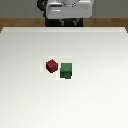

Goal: Place the red cube on top of the green cube.

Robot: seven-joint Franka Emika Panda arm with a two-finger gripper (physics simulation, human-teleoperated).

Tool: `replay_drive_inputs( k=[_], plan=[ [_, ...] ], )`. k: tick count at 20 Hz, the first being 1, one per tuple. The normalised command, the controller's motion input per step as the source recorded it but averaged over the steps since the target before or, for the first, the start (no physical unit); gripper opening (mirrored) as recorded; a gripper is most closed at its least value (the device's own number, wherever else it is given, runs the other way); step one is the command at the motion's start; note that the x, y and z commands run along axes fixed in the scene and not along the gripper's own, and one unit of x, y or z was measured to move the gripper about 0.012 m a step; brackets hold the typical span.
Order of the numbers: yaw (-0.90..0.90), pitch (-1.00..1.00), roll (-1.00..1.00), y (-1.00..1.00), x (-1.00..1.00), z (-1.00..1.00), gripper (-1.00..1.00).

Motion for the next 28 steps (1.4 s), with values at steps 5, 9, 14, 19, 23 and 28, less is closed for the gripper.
replay_drive_inputs(
  k=[5, 9, 14, 19, 23, 28],
  plan=[
    [0.00, 0.00, 0.00, 0.00, 0.00, 0.00, 1.00],
    [0.00, 0.00, 0.00, -0.25, 0.00, 0.00, 1.00],
    [0.00, 0.00, 0.00, -0.80, 0.00, 0.00, 1.00],
    [0.03, 0.00, 0.00, -0.60, 0.00, 0.00, 1.00],
    [0.00, 0.00, 0.00, 0.00, 0.00, 0.00, 1.00],
    [0.00, 0.00, 0.00, 0.00, 0.00, 0.00, 1.00]
  ],
)
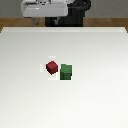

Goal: Place the red cube on top of the green cube.

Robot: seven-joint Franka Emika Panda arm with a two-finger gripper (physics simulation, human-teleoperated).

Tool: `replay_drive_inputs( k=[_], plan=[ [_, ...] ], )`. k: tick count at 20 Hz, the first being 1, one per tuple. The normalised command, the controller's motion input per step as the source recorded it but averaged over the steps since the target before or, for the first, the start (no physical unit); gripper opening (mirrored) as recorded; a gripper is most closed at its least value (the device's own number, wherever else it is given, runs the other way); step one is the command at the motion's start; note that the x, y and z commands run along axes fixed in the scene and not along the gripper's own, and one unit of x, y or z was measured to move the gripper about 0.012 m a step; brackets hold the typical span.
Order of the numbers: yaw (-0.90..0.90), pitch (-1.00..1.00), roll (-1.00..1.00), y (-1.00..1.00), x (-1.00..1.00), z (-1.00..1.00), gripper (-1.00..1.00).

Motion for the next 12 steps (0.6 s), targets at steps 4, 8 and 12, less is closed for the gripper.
replay_drive_inputs(
  k=[4, 8, 12],
  plan=[
    [0.00, 0.00, 0.00, 0.00, 0.00, 0.00, 1.00],
    [0.15, 0.00, 0.00, 0.00, 0.00, 0.00, 1.00],
    [0.11, 0.00, 0.00, 0.00, 0.00, 0.00, 1.00]
  ],
)
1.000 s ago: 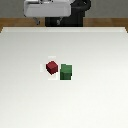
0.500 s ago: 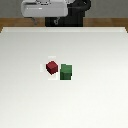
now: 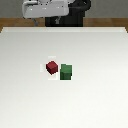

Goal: Place the red cube on top of the green cube.

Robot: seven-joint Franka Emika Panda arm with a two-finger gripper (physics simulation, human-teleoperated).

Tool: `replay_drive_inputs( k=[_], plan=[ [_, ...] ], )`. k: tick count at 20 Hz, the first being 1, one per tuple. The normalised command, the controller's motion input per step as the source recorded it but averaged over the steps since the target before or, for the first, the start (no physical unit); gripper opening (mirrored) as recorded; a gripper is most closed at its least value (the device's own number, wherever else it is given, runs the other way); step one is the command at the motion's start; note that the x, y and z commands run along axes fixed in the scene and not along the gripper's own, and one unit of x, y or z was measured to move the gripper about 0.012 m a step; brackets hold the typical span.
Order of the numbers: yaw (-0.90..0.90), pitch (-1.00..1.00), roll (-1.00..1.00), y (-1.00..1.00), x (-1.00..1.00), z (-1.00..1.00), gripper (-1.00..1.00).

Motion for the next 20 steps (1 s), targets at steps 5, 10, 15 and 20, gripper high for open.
replay_drive_inputs(
  k=[5, 10, 15, 20],
  plan=[
    [0.12, 0.00, 0.00, 0.00, 0.00, 0.00, 1.00],
    [0.12, 0.00, 0.00, 0.00, 0.00, 0.00, 1.00],
    [0.12, 0.00, 0.00, 0.00, 0.00, 0.00, 1.00],
    [0.09, 0.00, 0.00, 0.00, 0.00, 0.00, 1.00]
  ],
)
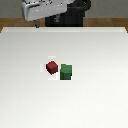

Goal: Place the red cube on top of the green cube.

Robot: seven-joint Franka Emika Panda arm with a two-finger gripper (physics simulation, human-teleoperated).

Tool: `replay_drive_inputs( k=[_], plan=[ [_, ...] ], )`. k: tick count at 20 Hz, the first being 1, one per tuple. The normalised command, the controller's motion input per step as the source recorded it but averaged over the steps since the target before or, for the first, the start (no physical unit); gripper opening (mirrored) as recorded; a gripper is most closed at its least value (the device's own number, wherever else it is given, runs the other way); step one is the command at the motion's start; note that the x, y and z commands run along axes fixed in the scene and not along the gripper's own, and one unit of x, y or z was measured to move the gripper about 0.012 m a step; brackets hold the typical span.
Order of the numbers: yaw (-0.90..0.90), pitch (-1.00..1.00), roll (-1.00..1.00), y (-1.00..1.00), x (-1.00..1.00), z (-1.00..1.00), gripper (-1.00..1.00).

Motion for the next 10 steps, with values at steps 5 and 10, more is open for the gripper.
replay_drive_inputs(
  k=[5, 10],
  plan=[
    [0.06, 0.00, 0.00, 0.00, 0.20, 0.00, 1.00],
    [0.00, 0.00, 0.00, 0.00, 0.80, 0.00, 1.00]
  ],
)
